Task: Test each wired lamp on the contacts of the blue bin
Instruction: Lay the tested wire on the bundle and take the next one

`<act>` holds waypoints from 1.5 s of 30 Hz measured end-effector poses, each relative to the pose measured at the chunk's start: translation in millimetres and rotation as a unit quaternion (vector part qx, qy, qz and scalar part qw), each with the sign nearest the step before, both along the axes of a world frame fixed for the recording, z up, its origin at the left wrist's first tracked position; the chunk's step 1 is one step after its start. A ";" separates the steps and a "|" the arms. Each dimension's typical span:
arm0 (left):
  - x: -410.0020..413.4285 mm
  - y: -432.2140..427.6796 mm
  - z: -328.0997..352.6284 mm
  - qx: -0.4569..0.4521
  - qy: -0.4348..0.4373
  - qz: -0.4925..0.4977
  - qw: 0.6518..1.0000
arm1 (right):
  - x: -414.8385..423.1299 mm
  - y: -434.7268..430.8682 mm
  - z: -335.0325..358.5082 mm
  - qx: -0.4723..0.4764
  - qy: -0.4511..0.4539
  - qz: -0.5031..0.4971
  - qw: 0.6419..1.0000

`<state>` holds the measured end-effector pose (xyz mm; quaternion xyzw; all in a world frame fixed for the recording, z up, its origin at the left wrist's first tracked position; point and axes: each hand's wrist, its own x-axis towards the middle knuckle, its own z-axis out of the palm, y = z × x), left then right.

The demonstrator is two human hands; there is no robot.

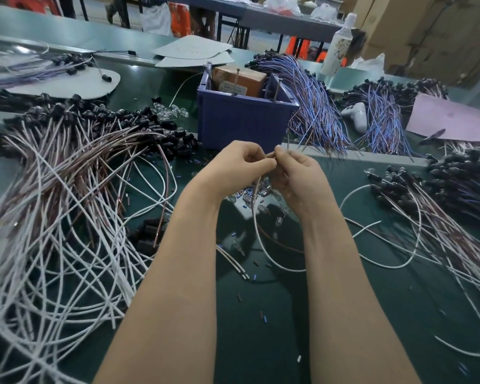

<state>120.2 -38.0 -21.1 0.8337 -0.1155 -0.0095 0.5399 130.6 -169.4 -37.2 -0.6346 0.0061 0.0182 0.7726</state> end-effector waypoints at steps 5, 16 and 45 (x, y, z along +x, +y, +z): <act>-2.0 5.4 6.2 0.015 0.014 0.015 1.000 | 1.9 -13.7 -3.5 0.026 0.024 -0.142 0.989; 0.8 4.7 8.6 -0.013 0.017 0.075 0.997 | -13.3 -2.0 17.5 -0.345 -0.026 -0.114 0.931; 0.5 3.0 3.1 -0.087 -0.019 0.051 0.995 | -13.9 -7.6 55.1 -0.288 -0.161 -0.083 0.940</act>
